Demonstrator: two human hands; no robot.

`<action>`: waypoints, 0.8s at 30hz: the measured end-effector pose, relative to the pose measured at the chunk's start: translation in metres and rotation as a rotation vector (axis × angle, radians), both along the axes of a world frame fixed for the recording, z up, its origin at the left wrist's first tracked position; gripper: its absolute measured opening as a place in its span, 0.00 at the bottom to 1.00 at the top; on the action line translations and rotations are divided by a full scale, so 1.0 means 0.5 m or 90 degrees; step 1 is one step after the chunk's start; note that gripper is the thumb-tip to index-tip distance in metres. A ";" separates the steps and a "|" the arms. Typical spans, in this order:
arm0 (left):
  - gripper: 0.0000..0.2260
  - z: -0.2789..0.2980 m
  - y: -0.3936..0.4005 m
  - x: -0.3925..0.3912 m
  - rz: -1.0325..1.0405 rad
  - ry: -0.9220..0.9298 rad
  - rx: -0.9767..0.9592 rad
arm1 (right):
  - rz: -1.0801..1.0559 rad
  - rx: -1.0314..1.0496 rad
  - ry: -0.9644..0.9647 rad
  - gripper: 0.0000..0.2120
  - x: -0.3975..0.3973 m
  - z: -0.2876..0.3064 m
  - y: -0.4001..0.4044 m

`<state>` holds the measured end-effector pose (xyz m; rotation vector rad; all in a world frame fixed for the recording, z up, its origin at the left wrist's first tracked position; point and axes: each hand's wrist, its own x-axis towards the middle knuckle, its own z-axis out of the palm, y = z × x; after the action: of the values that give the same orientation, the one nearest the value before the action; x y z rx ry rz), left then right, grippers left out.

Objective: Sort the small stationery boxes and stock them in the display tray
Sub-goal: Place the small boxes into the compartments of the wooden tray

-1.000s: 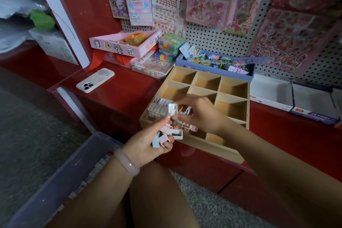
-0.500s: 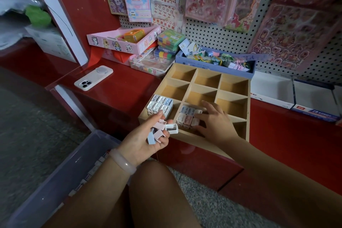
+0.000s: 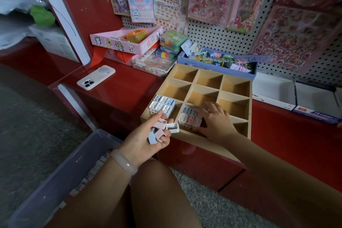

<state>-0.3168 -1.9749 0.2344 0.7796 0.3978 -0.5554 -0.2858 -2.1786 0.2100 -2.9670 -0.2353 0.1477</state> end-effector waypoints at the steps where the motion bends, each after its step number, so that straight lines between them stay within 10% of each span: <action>1: 0.10 0.000 0.000 0.000 0.009 0.000 -0.009 | 0.002 0.019 -0.010 0.30 -0.001 0.001 0.001; 7: 0.10 0.000 -0.006 0.000 0.053 -0.017 -0.070 | 0.150 0.411 -0.026 0.13 -0.015 0.038 0.041; 17: 0.09 -0.005 -0.014 -0.005 0.102 0.014 -0.123 | 0.227 0.484 -0.069 0.07 -0.021 0.026 0.062; 24: 0.09 -0.008 -0.024 0.003 0.067 0.000 0.004 | -0.102 0.539 -0.085 0.06 0.007 0.019 0.020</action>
<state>-0.3152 -1.9867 0.2302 0.7597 0.4379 -0.4566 -0.2821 -2.1684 0.2196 -2.1385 -0.0481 -0.1420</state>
